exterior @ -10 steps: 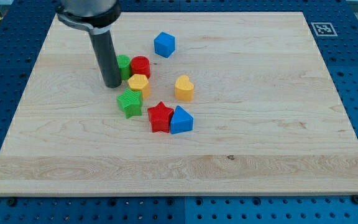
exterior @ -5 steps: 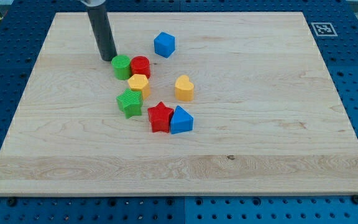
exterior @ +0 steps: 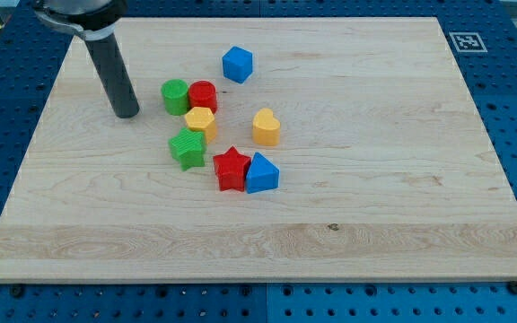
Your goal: Push the green circle slightly up and left
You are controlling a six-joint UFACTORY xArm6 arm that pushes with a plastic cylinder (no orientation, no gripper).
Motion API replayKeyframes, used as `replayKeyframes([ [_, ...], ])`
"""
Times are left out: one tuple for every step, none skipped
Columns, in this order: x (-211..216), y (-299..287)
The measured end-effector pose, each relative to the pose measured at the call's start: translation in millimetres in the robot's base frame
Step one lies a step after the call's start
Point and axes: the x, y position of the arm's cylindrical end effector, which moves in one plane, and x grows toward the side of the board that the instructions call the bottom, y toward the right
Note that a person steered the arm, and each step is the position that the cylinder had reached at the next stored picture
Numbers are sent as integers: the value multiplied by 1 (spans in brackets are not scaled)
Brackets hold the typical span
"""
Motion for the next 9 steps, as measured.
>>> replayKeyframes([
  [6,15],
  [6,32],
  [4,47],
  [-8,58],
  [-21,70],
  [-32,81],
  [-37,89],
  [-37,90],
  [-41,87],
])
